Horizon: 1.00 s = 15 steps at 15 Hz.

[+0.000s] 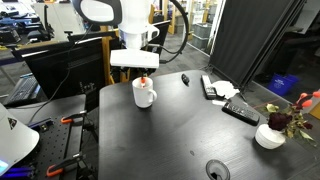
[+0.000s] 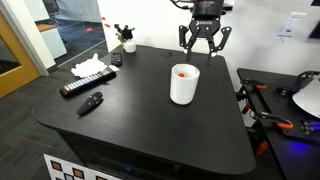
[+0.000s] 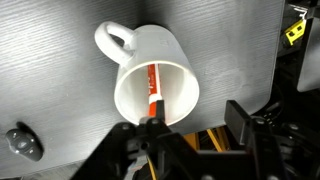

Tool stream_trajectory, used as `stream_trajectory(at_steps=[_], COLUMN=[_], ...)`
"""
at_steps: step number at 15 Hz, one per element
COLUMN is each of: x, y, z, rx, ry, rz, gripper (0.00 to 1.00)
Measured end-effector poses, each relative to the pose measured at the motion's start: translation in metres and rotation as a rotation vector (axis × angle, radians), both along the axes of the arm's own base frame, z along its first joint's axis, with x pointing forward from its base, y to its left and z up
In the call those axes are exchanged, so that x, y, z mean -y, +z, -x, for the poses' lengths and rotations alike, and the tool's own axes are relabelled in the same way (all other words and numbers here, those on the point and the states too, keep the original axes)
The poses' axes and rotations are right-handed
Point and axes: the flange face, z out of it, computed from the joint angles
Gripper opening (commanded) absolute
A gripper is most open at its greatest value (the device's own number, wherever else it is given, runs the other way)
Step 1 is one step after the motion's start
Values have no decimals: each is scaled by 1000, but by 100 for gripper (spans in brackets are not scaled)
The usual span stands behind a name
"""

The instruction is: Remove the marker from the mug

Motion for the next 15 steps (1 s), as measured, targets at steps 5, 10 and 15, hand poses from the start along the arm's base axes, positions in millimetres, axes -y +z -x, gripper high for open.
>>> stream_trajectory(at_steps=[5,10,15], x=[-5,-8,-14], y=[-4,-9,-14], z=[-3,-9,-13], rx=[17,62,86], ry=[4,3,10], rz=[11,35,51], gripper=[57,51,48])
